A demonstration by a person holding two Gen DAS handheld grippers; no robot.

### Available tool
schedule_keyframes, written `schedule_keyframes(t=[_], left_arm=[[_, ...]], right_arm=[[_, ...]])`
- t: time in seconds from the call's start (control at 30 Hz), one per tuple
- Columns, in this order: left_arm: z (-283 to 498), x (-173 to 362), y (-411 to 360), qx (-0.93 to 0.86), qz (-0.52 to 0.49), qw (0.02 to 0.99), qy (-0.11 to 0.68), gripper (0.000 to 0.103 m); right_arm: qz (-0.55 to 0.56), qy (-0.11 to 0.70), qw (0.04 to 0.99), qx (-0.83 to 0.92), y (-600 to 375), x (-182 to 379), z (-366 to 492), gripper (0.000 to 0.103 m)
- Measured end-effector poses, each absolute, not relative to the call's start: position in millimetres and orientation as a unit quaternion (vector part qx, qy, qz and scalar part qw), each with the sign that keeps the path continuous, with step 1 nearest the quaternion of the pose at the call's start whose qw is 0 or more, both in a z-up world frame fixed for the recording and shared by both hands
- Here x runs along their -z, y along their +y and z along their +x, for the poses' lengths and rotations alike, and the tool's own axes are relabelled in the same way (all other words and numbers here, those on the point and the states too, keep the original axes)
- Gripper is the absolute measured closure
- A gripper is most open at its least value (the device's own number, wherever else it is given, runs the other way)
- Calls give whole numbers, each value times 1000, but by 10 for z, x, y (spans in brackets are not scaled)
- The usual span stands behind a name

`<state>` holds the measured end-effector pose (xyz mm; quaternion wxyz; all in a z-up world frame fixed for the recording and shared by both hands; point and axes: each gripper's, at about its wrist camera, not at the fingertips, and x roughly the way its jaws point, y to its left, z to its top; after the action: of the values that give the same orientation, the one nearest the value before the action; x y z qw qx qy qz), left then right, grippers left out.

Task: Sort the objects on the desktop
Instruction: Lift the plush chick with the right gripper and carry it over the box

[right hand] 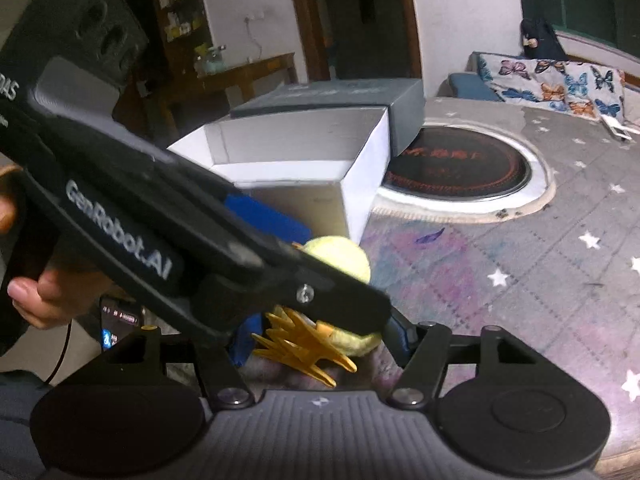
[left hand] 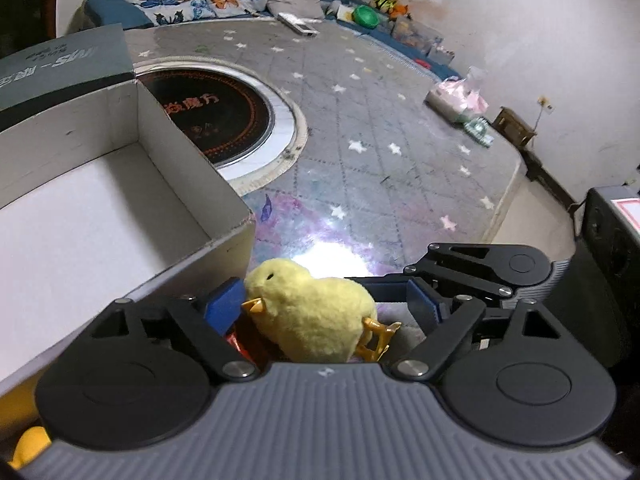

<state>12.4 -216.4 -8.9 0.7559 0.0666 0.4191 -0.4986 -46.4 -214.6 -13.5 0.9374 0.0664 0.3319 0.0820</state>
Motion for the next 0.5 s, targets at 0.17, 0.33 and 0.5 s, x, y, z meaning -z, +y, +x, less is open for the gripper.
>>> schedule_keyframes(t=[0.17, 0.33, 0.5], left_arm=[[142, -153, -2004, 503, 37, 764, 403, 20], [159, -523, -1785, 498, 17, 791, 355, 20], [357, -718, -1570, 471, -9, 819, 327, 20]], right_arm=[[67, 317, 942, -84, -2135, -33, -435, 38], [52, 290, 951, -91, -2058, -280, -382, 39], [32, 262, 959, -103, -1955, -529, -289, 39]])
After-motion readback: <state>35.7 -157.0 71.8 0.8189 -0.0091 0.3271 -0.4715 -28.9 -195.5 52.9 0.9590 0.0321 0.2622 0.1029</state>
